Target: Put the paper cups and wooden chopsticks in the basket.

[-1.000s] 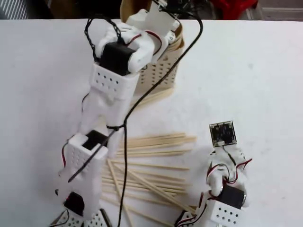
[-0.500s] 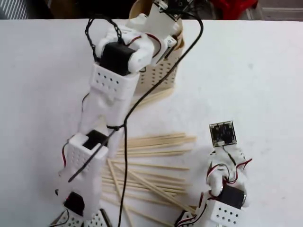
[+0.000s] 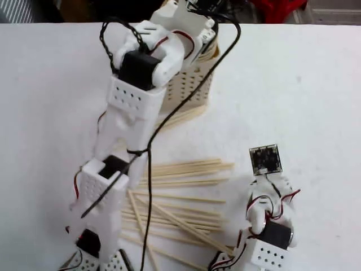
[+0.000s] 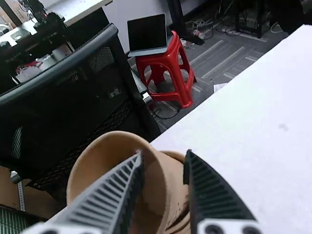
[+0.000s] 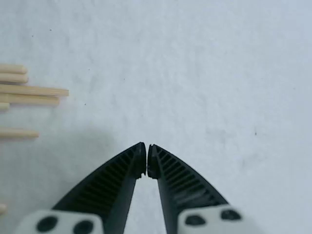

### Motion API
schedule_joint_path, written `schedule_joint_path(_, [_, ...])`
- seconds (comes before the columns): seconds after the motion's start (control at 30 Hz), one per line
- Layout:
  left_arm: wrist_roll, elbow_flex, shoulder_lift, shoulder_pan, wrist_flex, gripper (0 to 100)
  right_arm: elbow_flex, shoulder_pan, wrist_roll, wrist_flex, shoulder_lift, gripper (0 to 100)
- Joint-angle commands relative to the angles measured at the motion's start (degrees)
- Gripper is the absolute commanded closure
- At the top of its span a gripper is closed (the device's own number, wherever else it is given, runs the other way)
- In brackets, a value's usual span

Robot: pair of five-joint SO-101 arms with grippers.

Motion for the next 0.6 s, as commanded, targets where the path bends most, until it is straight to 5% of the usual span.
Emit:
schedule_joint_path(0.0, [-0.4,-1.8,-0.1,0.4,-3.3,85,0.4,0.5,0.3,0.4,-0.6,97.4])
schedule_joint_path(0.57, [0.0,-0.5,5.2,-2.3,-3.0,85,0.4,0.5,0.3,0.4,-0.6,97.4])
